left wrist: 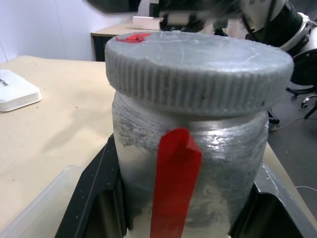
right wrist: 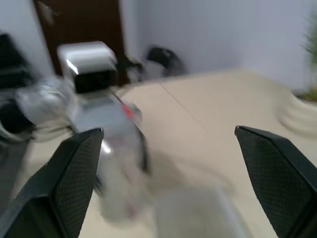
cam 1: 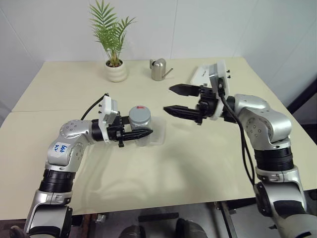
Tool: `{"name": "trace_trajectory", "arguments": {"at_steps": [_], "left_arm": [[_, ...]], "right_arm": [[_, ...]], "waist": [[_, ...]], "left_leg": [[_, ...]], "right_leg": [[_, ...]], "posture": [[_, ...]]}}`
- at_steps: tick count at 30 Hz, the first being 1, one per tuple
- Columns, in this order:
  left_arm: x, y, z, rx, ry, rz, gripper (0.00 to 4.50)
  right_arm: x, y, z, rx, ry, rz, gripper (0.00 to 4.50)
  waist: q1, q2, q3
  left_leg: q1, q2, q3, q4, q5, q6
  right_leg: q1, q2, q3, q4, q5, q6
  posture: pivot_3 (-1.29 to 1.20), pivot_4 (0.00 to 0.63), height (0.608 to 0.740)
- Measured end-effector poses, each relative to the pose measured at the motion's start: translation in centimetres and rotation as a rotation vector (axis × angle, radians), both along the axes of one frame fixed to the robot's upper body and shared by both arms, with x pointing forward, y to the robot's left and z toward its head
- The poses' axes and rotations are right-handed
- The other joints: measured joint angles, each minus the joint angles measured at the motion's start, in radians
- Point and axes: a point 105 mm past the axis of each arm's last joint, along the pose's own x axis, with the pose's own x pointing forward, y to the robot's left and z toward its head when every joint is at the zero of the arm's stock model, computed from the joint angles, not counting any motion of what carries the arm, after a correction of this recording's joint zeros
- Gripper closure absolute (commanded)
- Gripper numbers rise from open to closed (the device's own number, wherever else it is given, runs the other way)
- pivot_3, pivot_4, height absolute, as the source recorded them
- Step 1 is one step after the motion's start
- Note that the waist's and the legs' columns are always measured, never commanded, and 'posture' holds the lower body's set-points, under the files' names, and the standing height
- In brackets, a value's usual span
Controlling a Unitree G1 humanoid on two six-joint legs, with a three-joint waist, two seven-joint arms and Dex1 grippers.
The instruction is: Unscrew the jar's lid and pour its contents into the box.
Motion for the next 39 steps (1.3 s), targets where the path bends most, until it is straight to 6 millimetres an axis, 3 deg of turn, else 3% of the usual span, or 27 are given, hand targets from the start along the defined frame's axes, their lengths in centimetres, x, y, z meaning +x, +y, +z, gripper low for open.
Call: {"name": "trace_trajectory", "arguments": {"at_steps": [7,14,35,39], "left_arm": [[0.0,-0.1,0.1,-0.001,-0.002,-0.008,2.57],[-0.1,-0.5,0.2,0.004,-0.006,-0.025,2.57],[0.4,-0.3,0.0,-0.001,0.013,0.012,2.57],[0.5,-0.1,0.0,-0.001,0.015,0.017,2.57]], "right_arm": [[-0.9,4.6,-1.3,-0.071,0.019,0.038,0.04],[-0.7,6.0,-1.5,-0.1,0.024,0.025,0.04],[0.7,3.4,-2.0,-0.142,0.009,0.022,0.04],[0.9,1.7,-2.1,-0.137,0.026,0.005,0.04]], "waist": [[0.002,0.0,0.0],[0.0,0.0,0.0],[0.0,0.0,0.0],[0.005,0.0,0.0]], "left_leg": [[0.0,0.0,0.0,0.0,0.0,0.0],[0.0,0.0,0.0,0.0,0.0,0.0],[0.0,0.0,0.0,0.0,0.0,0.0],[-0.001,-0.001,0.0,0.0,0.0,0.0]], "right_leg": [[0.0,0.0,0.0,0.0,0.0,0.0],[0.0,0.0,0.0,0.0,0.0,0.0],[0.0,0.0,0.0,0.0,0.0,0.0],[0.0,0.0,-0.001,-0.001,0.0,0.0]], "posture": [[0.0,0.15,0.74],[0.0,0.15,0.74],[0.0,0.15,0.74],[0.0,0.15,0.74]]}}
